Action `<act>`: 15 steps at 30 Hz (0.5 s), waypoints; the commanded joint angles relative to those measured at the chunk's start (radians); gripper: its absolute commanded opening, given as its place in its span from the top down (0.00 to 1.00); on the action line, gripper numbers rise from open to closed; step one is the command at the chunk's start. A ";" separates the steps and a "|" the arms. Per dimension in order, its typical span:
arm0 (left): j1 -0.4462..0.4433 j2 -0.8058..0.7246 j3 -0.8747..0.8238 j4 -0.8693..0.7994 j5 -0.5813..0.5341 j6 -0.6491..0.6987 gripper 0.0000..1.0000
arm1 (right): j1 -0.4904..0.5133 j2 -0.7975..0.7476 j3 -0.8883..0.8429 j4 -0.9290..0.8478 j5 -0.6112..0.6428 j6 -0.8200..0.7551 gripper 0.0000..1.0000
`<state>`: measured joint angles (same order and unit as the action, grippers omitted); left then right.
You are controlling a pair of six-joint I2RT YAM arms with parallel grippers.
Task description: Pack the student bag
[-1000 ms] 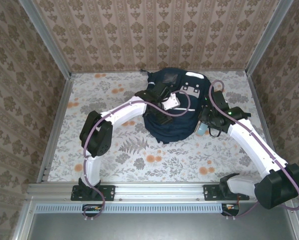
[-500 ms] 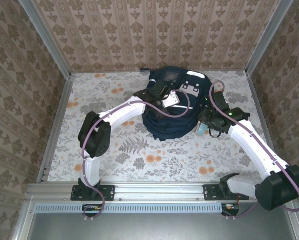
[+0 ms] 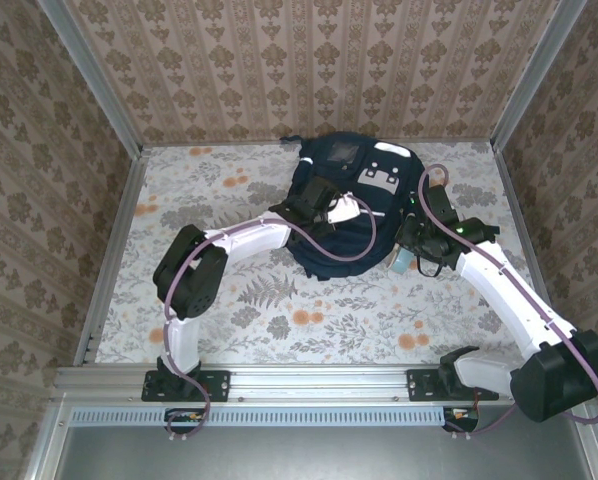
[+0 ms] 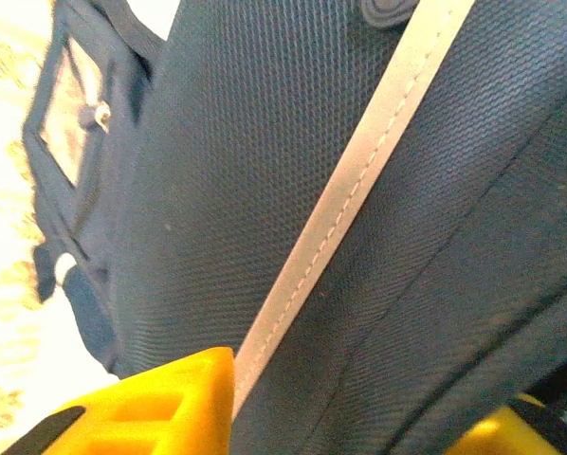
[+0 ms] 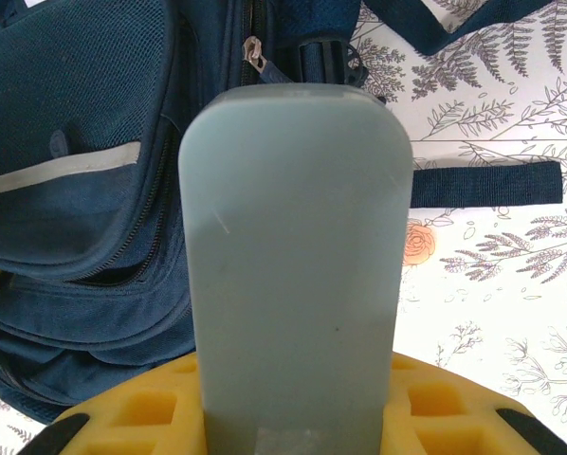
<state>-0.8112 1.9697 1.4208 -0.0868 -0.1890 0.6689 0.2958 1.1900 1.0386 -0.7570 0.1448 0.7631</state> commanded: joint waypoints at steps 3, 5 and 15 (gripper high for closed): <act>0.001 -0.030 0.009 0.068 0.010 0.031 0.81 | -0.005 -0.039 -0.011 0.030 -0.011 0.021 0.71; 0.001 -0.051 0.002 0.046 0.024 0.008 0.88 | -0.006 -0.042 -0.017 0.037 -0.015 0.027 0.71; -0.007 -0.232 -0.036 -0.096 -0.102 -0.155 0.97 | -0.005 0.101 -0.043 0.165 -0.168 0.026 0.73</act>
<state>-0.8124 1.8416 1.3731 -0.1238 -0.2008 0.6159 0.2958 1.2465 1.0046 -0.6716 0.0505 0.7853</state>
